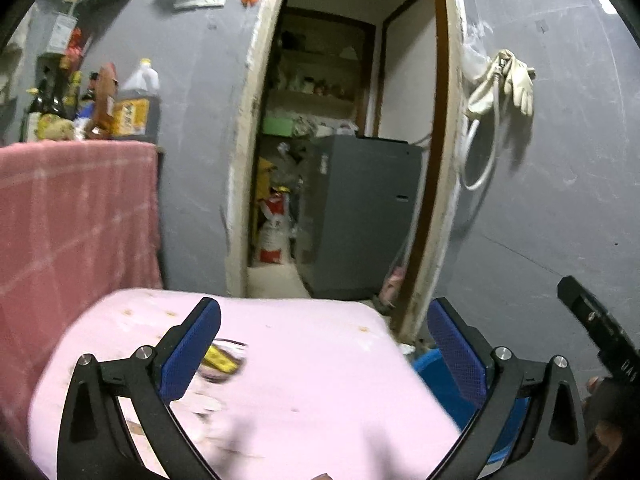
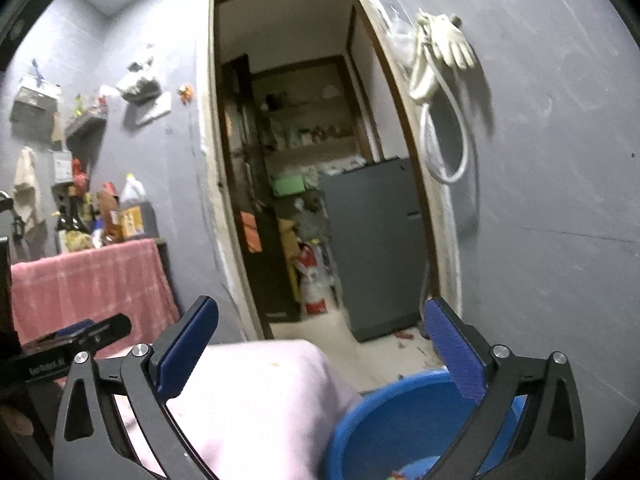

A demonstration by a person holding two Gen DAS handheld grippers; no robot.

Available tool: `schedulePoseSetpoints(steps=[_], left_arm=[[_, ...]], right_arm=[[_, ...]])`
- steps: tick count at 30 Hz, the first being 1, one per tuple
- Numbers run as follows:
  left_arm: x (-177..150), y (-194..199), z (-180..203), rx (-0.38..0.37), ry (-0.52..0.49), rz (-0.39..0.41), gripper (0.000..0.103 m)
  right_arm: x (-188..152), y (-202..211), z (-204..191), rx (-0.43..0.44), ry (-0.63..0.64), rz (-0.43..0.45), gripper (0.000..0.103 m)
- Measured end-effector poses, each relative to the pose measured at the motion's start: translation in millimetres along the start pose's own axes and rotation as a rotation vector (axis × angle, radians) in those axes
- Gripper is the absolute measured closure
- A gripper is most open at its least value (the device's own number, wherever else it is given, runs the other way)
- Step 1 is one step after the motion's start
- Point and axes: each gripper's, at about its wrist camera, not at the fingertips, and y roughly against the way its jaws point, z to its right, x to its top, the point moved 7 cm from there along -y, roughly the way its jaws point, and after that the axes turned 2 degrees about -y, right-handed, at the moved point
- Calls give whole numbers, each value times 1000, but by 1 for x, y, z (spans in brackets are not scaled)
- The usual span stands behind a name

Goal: Collect trash
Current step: 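Move both tools back over the remaining trash on the table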

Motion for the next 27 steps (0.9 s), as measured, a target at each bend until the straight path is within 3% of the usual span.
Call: schedulePoseSetpoints(steps=[8, 15, 23, 27], left_arm=[[-1, 20, -61, 92, 27, 17, 2], [-22, 21, -119, 171, 49, -29, 2], [-56, 10, -175, 218, 155, -138, 2], [-63, 4, -185, 261, 128, -169, 2]], right_arm=[[-9, -24, -46, 68, 13, -28, 0], [-31, -42, -81, 133, 43, -104, 0], [-56, -74, -114, 239, 32, -242, 0], [-73, -97, -131, 265, 67, -337, 0]])
